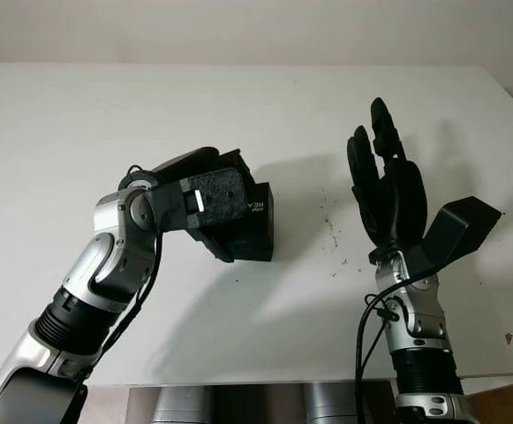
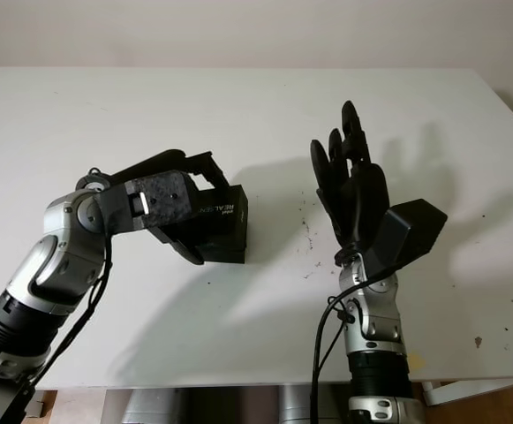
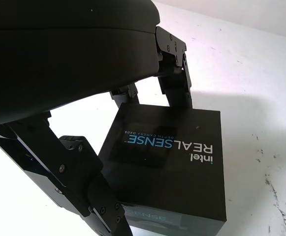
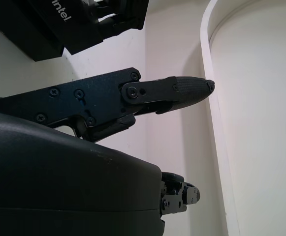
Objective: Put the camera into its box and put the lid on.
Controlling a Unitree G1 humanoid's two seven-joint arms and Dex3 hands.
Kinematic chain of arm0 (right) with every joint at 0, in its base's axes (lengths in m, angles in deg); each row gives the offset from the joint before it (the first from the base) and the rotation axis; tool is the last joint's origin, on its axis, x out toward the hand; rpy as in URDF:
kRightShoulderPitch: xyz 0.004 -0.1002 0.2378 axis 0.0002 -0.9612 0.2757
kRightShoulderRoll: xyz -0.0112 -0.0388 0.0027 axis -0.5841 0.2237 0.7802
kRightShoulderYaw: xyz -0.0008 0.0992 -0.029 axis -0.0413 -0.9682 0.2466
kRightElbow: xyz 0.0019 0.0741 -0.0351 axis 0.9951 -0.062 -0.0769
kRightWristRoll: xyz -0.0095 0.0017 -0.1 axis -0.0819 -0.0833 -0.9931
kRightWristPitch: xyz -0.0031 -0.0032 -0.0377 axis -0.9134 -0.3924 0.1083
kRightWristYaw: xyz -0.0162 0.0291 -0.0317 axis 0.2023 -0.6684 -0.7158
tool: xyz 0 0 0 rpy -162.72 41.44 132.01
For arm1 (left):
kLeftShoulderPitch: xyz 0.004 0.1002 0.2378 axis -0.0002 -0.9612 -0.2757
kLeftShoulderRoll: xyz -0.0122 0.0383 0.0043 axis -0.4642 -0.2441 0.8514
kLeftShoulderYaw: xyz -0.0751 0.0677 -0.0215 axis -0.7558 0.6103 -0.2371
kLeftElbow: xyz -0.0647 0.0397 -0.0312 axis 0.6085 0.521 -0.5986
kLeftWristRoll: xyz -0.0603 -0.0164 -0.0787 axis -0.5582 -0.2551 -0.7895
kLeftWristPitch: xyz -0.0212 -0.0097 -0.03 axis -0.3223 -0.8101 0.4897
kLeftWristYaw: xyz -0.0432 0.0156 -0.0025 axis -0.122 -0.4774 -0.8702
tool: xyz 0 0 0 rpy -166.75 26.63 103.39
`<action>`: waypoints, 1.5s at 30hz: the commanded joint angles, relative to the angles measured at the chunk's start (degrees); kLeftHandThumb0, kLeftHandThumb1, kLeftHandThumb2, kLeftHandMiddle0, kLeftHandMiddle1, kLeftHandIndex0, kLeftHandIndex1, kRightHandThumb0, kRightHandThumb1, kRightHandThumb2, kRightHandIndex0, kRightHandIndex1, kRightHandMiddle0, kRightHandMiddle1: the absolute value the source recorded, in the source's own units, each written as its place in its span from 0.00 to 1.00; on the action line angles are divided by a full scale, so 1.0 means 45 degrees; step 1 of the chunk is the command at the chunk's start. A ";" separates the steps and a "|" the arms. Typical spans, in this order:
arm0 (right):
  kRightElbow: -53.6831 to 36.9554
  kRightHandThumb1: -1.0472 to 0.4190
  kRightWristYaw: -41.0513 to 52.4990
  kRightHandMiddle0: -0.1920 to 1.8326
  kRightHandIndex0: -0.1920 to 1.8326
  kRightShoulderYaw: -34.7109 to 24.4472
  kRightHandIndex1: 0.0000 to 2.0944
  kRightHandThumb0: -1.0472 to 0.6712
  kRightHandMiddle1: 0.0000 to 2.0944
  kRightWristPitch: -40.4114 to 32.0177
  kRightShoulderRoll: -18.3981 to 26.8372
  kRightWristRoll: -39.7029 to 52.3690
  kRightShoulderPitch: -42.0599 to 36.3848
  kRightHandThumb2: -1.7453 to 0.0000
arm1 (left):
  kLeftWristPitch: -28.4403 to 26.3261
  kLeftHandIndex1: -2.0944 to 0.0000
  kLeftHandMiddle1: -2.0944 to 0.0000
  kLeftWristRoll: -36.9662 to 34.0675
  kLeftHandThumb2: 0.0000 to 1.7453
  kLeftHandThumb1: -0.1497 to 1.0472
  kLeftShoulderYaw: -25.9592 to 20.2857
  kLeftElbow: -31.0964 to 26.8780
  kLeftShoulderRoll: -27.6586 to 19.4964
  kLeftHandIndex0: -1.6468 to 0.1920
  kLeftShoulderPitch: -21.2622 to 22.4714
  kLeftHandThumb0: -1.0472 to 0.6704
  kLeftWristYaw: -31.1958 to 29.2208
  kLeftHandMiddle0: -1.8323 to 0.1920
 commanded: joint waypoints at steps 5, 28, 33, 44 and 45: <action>-0.0051 0.00 -0.0024 0.11 0.09 -0.0017 0.02 0.22 0.03 0.0088 -0.0043 0.0069 0.0205 0.86 | 0.0521 0.39 0.35 0.0051 0.03 0.96 0.0262 0.0006 -0.0178 0.75 0.0385 0.55 -0.0159 0.77; -0.0275 0.00 -0.0084 0.11 0.09 -0.0015 0.03 0.22 0.02 0.0192 -0.0133 0.0061 -0.0073 0.86 | 0.1190 0.35 0.16 0.0442 0.03 0.94 0.0727 0.1644 0.0130 0.75 0.0656 0.54 -0.0171 0.81; -0.0231 0.00 -0.0078 0.11 0.09 -0.0026 0.02 0.22 0.02 0.0192 -0.0139 0.0078 -0.0063 0.87 | 0.0639 0.35 0.21 0.0099 0.03 0.95 0.0493 0.1915 0.0450 0.75 0.0849 0.54 -0.0217 0.77; -0.0093 0.00 -0.0115 0.12 0.10 -0.0030 0.03 0.22 0.03 0.0137 -0.0196 0.0082 0.0065 0.87 | 0.0047 0.33 0.18 0.0086 0.03 0.96 0.0736 0.1934 0.0537 0.74 0.1155 0.52 -0.0324 0.75; -0.0081 0.00 -0.0129 0.12 0.09 -0.0025 0.03 0.22 0.03 0.0142 -0.0207 0.0073 0.0072 0.87 | 0.0020 0.32 0.17 0.0083 0.03 0.96 0.0759 0.1939 0.0541 0.74 0.1175 0.52 -0.0342 0.74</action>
